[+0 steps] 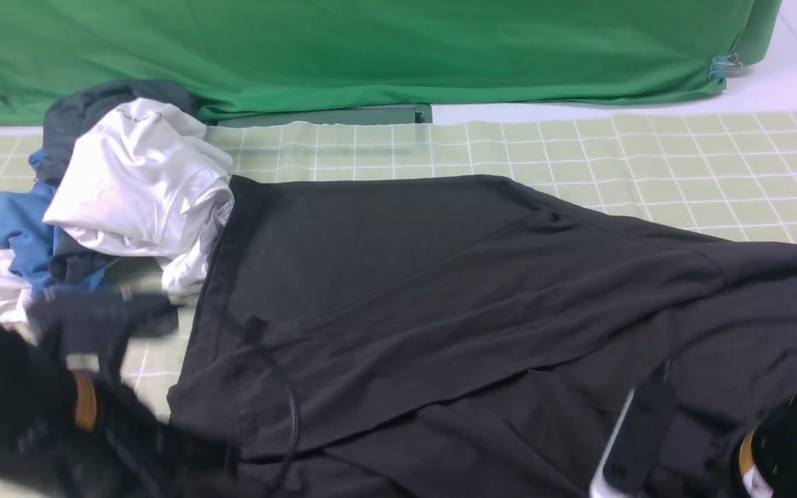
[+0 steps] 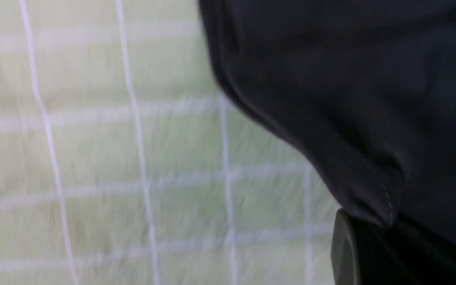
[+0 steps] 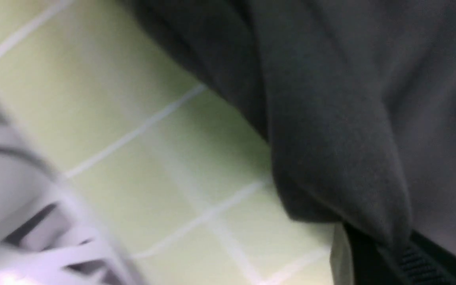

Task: Fold a long-sleeved shirt over a green coffee tablecloth.
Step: 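Fold the black garment in half by bringing its near edge over to the far edge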

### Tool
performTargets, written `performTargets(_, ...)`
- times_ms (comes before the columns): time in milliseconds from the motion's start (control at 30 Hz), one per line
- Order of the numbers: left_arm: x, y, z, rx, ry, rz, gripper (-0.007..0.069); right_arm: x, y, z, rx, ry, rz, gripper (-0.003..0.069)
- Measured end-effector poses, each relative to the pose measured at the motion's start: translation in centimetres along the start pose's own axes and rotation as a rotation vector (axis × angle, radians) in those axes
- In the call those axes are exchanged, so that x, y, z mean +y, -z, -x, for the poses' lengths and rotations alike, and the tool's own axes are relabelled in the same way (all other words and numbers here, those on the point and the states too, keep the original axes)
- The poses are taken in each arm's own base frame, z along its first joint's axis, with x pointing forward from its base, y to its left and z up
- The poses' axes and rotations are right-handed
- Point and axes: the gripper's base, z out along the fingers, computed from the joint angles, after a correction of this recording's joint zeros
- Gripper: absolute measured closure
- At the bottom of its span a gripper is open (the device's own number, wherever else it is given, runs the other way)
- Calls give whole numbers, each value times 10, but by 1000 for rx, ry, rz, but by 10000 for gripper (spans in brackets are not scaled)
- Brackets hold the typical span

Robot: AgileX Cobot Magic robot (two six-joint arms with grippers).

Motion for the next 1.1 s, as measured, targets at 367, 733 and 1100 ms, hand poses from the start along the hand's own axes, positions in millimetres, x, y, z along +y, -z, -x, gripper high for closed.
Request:
performTargets(367, 19, 12, 92, -150, 122, -39, 603, -78, 57, 29, -171, -108, -134, 631)
performTargets(733, 38, -34, 196, -135, 226, -79, 603, -165, 49, 85, -174, -161, -179, 631)
performTargets(1100, 52, -73, 277, -144, 264, -71, 603, -247, 10, 135, -180, -222, -205, 631)
